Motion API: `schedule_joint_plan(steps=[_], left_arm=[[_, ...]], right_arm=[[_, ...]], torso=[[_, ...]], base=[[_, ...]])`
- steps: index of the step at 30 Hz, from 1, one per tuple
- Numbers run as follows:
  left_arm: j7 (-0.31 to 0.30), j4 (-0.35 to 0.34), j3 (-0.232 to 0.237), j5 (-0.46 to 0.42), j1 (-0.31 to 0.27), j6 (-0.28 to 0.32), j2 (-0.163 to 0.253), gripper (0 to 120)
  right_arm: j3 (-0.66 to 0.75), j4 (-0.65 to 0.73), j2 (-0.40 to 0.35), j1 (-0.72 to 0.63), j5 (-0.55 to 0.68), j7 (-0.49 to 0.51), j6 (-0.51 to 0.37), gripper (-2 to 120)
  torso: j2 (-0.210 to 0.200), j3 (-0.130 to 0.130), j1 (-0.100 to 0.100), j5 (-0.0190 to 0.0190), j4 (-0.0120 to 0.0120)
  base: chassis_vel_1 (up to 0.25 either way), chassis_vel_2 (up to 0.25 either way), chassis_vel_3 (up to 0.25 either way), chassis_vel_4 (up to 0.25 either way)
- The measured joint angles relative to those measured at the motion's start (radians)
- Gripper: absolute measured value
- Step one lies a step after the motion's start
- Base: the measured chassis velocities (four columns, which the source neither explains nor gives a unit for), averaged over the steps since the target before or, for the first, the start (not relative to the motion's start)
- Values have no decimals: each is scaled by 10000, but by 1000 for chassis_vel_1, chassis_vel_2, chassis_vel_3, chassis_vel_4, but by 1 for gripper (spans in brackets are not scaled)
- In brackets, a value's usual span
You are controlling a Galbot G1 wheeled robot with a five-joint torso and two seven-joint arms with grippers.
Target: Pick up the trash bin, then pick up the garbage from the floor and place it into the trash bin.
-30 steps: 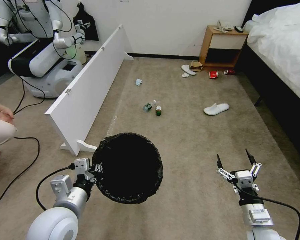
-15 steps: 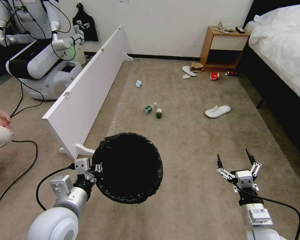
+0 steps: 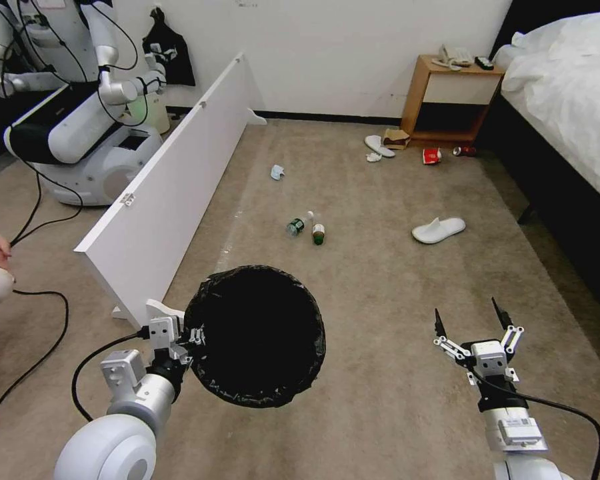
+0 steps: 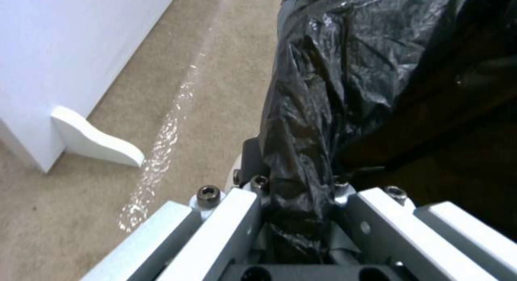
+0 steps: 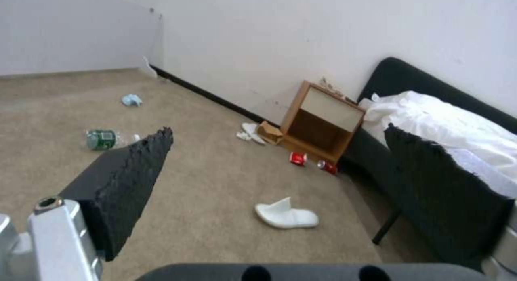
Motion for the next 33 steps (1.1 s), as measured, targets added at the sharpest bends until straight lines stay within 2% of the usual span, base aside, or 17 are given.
schedule_joint_plan(steps=[33], left_arm=[[195, 117, 7, 202, 27, -162, -47, 2]], right_arm=[[14, -5, 0, 10, 13, -22, 12, 100]], torso=[[0, 0, 0, 0, 0]], base=[[-105, 105, 102, -107]])
